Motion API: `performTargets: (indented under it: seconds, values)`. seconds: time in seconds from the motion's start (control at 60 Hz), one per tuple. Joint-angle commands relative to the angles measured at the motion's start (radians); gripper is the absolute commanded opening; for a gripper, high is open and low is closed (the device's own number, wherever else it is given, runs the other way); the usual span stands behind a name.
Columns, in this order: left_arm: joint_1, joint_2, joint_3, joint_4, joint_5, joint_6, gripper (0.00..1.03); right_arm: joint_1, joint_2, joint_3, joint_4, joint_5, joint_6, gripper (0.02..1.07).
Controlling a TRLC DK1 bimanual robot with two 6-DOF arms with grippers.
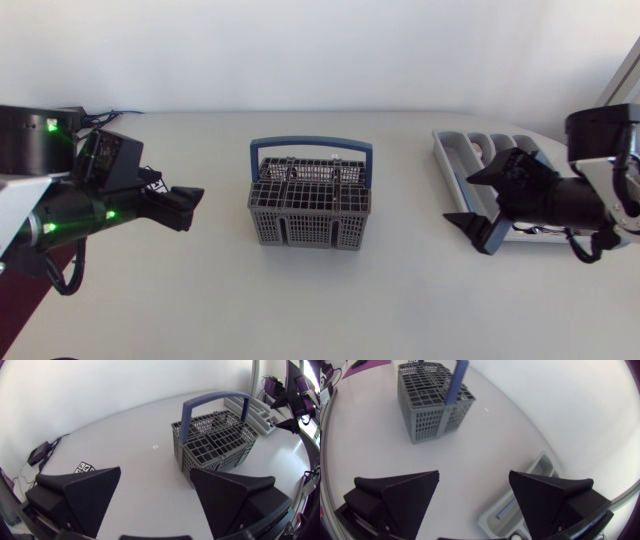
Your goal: Transfer all utensils from the basket to the drawer tray.
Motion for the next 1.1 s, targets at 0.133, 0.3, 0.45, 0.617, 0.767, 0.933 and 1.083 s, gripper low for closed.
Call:
performTargets:
  seconds: [0.133, 0.3, 0.45, 0.617, 0.767, 0.933, 1.083]
  values:
    - [0.026, -0.077, -0.082, 0.019, 0.020, 0.042, 0.98, 0.257, 0.058, -0.012, 0.074, 0.116, 0.243, 1.03]
    - [0.045, -0.140, -0.123, 0.019, 0.044, 0.053, 0.98, 0.371, 0.154, 0.016, 0.124, 0.164, 0.318, 1.03]
    - [0.057, -0.173, -0.146, 0.016, 0.050, 0.054, 0.98, 0.432, 0.229, 0.045, 0.172, 0.207, 0.347, 1.03]
    - [0.066, -0.207, -0.154, 0.000, 0.061, 0.056, 0.98, 0.452, 0.305, 0.097, 0.227, 0.274, 0.347, 1.03]
    - [0.066, -0.221, -0.168, -0.004, 0.063, 0.056, 0.98, 0.446, 0.362, 0.138, 0.270, 0.309, 0.338, 1.03]
    - [0.068, -0.227, -0.171, -0.006, 0.063, 0.056, 0.98, 0.441, 0.394, 0.148, 0.290, 0.319, 0.331, 1.03]
    - [0.068, -0.229, -0.178, -0.004, 0.063, 0.057, 0.98, 0.461, 0.319, 0.091, 0.269, 0.319, 0.337, 1.03]
